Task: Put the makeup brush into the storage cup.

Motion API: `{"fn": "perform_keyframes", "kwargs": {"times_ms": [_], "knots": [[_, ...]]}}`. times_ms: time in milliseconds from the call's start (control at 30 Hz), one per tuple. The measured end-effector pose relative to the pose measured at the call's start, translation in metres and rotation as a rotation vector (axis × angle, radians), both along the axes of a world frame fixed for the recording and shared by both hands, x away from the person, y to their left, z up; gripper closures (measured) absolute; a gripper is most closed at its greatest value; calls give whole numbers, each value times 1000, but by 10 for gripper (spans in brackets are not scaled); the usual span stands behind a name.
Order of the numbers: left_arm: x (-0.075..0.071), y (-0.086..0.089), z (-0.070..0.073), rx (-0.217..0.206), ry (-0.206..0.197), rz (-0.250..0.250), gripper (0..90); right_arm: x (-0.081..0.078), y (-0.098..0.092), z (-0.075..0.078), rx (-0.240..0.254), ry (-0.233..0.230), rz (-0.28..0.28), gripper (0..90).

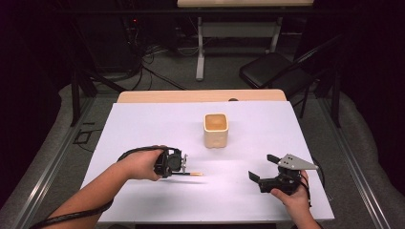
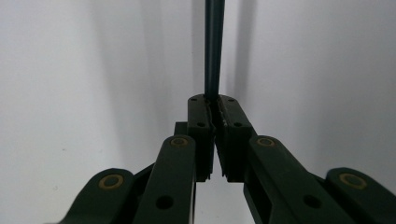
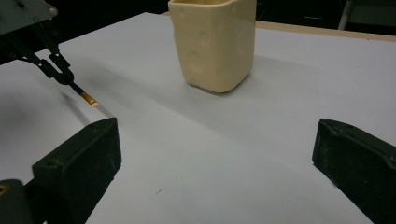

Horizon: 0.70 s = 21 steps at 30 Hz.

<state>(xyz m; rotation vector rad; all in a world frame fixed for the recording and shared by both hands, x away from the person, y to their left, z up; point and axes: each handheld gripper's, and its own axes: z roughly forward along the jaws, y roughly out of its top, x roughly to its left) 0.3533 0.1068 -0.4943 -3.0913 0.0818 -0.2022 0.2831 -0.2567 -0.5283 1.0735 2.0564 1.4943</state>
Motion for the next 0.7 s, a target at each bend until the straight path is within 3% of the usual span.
{"fn": "perform_keyframes", "kwargs": {"times_ms": [533,700], "knots": [[0,8,25,-65,-23,23,847,0,1,0,1,2,1,10],[0,10,34,-104,-15,36,847,0,1,-1,3,2,0,9]]}}
